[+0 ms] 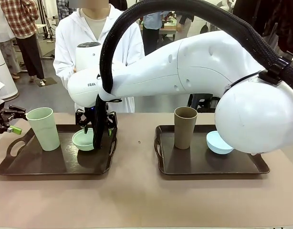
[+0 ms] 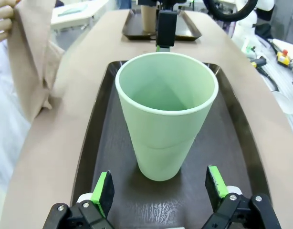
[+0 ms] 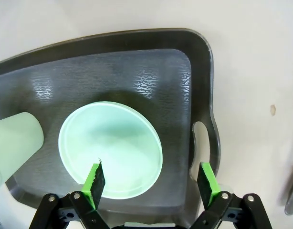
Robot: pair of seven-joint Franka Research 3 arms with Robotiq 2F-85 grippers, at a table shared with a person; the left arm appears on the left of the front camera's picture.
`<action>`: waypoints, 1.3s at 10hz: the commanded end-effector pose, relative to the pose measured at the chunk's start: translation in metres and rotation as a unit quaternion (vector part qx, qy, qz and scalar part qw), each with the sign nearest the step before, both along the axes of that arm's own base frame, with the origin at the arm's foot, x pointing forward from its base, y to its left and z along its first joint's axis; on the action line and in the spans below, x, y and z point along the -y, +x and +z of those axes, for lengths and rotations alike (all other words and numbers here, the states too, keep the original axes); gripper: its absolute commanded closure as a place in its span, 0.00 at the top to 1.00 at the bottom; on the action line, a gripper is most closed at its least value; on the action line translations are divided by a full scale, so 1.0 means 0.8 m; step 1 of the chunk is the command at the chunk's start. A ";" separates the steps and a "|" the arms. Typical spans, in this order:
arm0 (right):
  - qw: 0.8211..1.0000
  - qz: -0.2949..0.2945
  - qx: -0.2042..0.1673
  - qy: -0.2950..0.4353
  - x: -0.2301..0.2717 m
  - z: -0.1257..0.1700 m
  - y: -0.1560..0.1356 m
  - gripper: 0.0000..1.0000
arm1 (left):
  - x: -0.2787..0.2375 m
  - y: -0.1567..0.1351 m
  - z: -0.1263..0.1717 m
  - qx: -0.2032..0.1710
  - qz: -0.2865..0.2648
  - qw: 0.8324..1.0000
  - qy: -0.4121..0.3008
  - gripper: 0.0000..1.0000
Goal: Set up a tray with a mat and arrange the tableware.
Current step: Pick up the Picnic Bowl and Reusable plastic cup from the Handle tray in front of the human's position and hold them in the air.
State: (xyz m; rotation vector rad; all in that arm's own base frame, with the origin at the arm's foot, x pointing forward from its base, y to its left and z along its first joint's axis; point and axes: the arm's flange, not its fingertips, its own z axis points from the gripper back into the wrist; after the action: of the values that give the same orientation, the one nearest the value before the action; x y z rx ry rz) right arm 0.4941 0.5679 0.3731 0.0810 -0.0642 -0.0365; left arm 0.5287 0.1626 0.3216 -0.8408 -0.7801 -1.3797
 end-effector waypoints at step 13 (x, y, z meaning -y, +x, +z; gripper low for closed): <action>1.000 -0.005 -0.011 0.012 -0.009 -0.005 0.002 1.00 | 0.054 0.013 -0.059 0.012 -0.035 0.999 0.004 1.00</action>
State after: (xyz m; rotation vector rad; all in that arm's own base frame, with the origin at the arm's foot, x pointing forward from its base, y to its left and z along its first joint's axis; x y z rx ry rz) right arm 0.4934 0.5694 0.3675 0.0829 -0.0515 -0.0377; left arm 0.5461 0.1214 0.2759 -0.8369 -0.7638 -1.4040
